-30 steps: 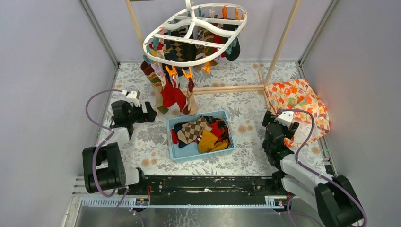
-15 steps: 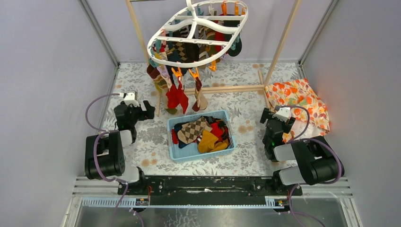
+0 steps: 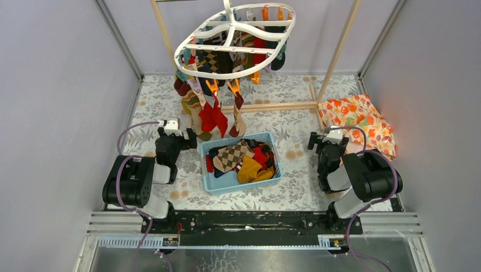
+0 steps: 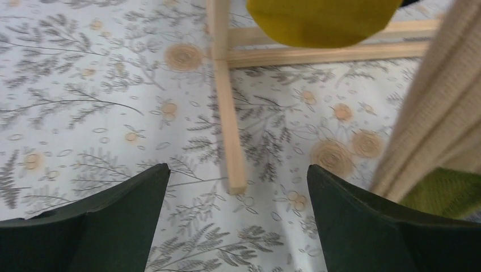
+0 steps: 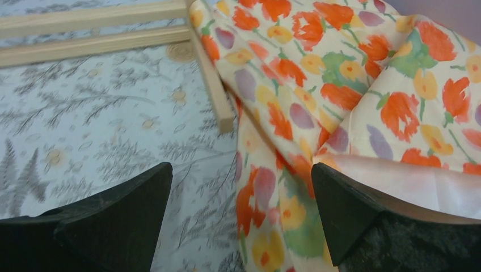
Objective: Clip the socks to the hanger
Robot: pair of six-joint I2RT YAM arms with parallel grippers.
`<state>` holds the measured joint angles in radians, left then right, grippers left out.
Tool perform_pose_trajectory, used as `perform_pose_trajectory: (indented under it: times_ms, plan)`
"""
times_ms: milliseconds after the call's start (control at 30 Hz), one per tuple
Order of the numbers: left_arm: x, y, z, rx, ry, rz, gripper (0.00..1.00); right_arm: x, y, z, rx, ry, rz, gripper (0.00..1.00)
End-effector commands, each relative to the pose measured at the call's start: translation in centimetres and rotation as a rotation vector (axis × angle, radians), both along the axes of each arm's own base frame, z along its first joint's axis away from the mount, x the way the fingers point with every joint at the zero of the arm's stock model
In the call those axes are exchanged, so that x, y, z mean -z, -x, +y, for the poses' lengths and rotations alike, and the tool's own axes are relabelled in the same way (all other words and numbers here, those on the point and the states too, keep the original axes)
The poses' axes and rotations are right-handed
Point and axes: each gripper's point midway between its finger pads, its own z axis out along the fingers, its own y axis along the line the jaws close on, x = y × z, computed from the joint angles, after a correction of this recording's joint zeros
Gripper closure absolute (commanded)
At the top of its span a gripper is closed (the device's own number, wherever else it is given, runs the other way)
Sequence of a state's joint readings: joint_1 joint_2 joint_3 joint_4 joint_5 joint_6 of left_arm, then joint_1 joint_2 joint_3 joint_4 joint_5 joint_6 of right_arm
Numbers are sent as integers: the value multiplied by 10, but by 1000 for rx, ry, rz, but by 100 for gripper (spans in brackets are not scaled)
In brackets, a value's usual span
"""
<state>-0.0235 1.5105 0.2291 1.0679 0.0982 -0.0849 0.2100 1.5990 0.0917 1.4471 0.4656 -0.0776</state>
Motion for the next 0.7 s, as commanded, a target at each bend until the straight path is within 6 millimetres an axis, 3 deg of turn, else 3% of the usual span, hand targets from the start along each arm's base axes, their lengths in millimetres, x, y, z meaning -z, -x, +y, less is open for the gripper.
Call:
perform_pose_trajectory:
  times_ms: [0,667]
  plan:
    - [-31,-18,24,-137,-47,-123,1,-11,-35,-12,31,-87,14,0]
    - [-31,-18,22,-126,-51,-120,1,-13,-38,-17,26,-130,4,0]
